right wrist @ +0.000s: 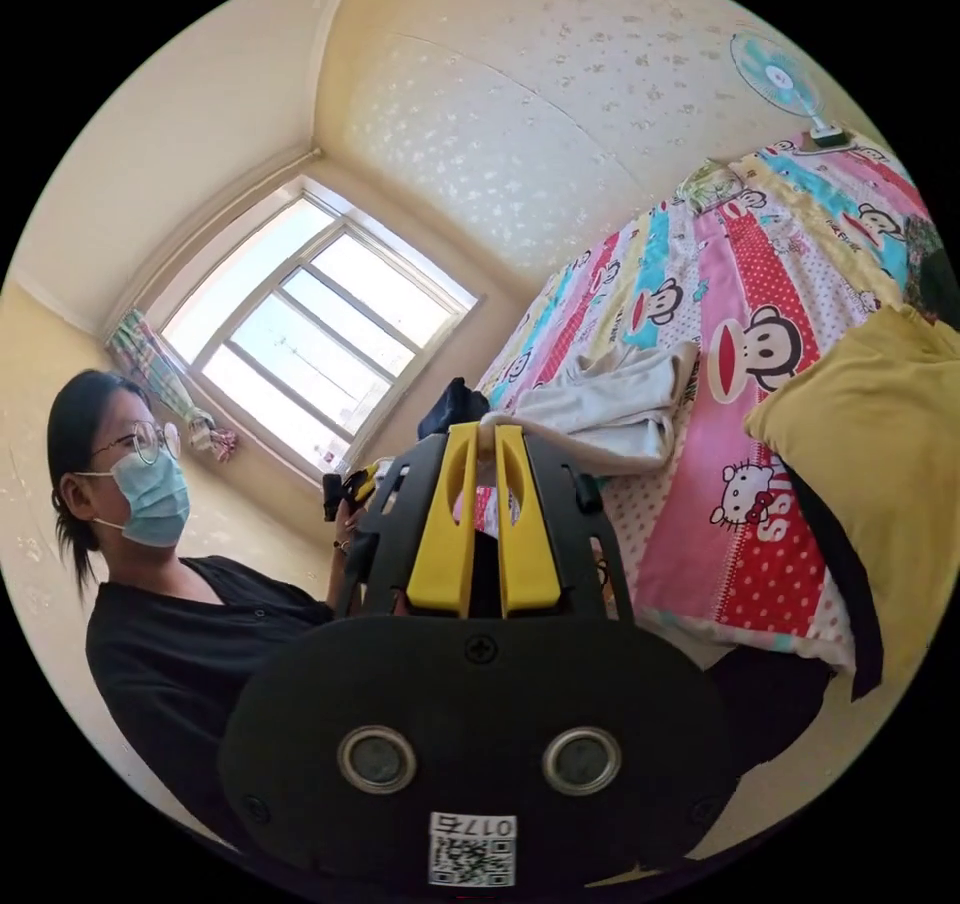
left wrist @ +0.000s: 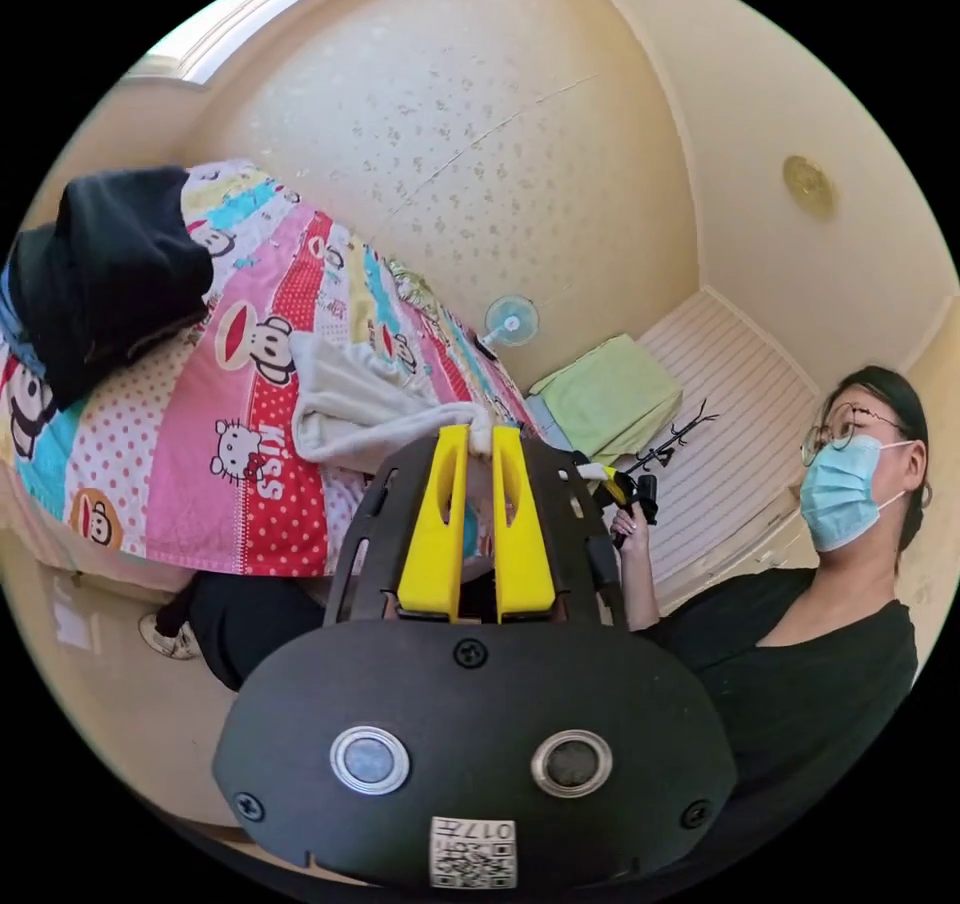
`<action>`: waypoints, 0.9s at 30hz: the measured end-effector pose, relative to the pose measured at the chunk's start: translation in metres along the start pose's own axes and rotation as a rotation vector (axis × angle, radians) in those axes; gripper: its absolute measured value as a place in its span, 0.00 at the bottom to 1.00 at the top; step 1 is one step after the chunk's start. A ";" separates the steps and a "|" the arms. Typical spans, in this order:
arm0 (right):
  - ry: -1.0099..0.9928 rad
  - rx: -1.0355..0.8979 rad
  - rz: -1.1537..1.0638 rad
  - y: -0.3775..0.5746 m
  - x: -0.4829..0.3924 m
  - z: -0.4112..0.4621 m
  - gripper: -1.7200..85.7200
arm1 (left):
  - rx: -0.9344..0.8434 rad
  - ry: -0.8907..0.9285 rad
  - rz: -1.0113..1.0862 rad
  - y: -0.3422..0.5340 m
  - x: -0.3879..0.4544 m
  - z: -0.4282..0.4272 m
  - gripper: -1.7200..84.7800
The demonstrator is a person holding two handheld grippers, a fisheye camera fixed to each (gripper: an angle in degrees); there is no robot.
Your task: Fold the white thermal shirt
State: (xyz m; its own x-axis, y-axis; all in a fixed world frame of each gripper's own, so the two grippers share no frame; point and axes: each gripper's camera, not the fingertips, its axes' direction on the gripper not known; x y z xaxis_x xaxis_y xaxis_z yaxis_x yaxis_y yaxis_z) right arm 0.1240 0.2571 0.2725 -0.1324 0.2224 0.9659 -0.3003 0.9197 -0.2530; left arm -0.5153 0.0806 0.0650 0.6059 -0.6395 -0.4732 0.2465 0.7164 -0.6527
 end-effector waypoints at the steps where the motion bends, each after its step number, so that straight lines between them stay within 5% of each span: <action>1: 0.032 -0.001 -0.031 0.004 -0.015 -0.009 0.05 | -0.018 -0.006 0.042 0.000 0.016 -0.007 0.08; 11: 0.091 0.081 -0.077 0.029 -0.057 -0.057 0.05 | -0.030 -0.056 0.087 0.018 0.052 -0.024 0.08; 21: 0.191 -0.062 0.088 -0.143 0.089 0.068 0.07 | -0.131 -0.004 -0.139 -0.138 -0.124 0.133 0.10; 27: 0.298 -0.152 0.121 -0.145 0.120 0.114 0.10 | -0.210 -0.101 -0.188 -0.126 -0.160 0.168 0.15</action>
State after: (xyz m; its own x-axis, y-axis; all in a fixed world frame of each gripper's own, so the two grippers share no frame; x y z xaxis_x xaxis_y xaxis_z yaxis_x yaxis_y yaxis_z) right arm 0.0436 0.1133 0.4190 0.1298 0.3965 0.9088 -0.1523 0.9137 -0.3768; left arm -0.5164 0.1390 0.3222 0.6391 -0.7171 -0.2780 0.2064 0.5081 -0.8362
